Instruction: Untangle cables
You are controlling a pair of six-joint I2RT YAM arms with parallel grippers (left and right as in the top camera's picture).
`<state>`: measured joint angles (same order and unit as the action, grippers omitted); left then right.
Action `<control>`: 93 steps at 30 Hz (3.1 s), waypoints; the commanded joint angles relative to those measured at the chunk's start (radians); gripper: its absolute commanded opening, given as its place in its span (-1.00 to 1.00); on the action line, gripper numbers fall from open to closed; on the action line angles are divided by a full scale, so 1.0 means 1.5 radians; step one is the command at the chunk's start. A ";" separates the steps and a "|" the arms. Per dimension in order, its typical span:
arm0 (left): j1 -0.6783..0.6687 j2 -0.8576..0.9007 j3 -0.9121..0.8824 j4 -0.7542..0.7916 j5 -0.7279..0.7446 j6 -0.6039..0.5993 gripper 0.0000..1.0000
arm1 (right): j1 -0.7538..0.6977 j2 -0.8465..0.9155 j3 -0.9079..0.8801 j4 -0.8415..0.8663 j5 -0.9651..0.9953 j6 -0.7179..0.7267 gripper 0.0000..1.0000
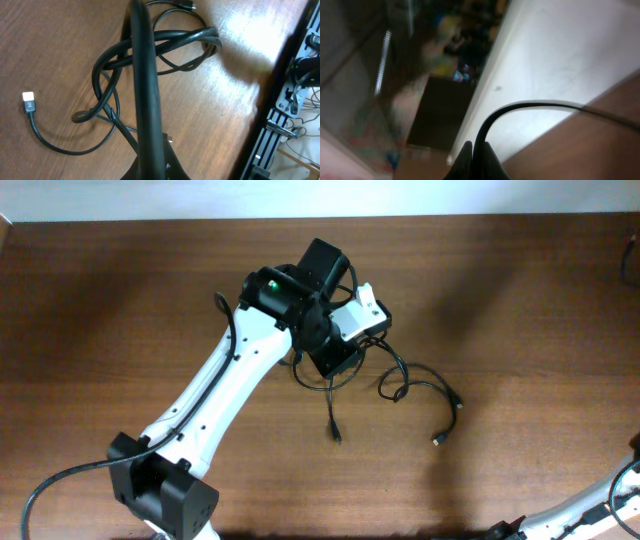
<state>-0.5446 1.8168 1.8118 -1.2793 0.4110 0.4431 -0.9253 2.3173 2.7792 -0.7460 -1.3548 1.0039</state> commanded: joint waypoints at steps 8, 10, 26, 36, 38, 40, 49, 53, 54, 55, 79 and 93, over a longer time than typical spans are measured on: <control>-0.037 -0.008 0.004 0.000 0.007 -0.008 -1.00 | 0.090 -0.019 -0.020 -0.449 0.947 -0.437 -0.92; -0.037 -0.008 0.004 0.003 0.007 -0.008 -1.00 | 0.074 0.002 -0.022 -0.404 0.957 -0.344 -0.91; -0.037 -0.008 0.004 0.010 -0.046 -0.008 -1.00 | 0.239 0.026 -0.108 -0.461 0.381 -0.710 0.89; 0.037 -0.008 0.004 0.123 -0.198 -0.003 -1.00 | 0.554 -0.222 -0.148 -0.635 0.605 -0.890 0.98; 0.071 -0.008 0.004 0.122 -0.164 -0.004 -1.00 | 0.604 -0.318 -0.204 -0.635 0.605 -0.888 0.98; 0.080 -0.008 0.004 0.123 -0.123 -0.006 0.99 | 0.640 -0.405 -0.287 -0.635 0.605 -0.842 0.98; 0.170 -0.019 0.006 0.070 -0.047 -0.035 0.80 | 0.754 -0.502 -0.792 -0.582 0.593 -0.886 0.65; 0.414 -0.092 0.007 0.072 0.109 -0.099 0.36 | 0.926 -0.501 -0.793 -0.499 0.615 -0.885 0.36; 0.441 -0.104 0.007 0.072 0.120 -0.112 0.34 | 0.945 -0.501 -0.797 -0.479 0.615 -0.885 0.26; 0.471 -0.122 0.007 0.072 0.132 -0.113 0.33 | 0.971 -0.501 -0.812 -0.441 0.615 -0.877 0.27; 0.409 -0.262 0.006 -0.129 0.123 -0.088 -0.12 | 1.158 -0.340 -1.020 0.050 0.670 -0.641 0.14; 0.409 -0.262 0.006 -0.144 0.123 -0.088 -0.14 | 1.159 -0.357 -1.016 0.102 0.470 -0.412 -0.12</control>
<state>0.0727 1.4284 1.8164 -1.4937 0.5945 0.2955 0.8070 1.8076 1.2518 -0.5957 -0.5674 0.3828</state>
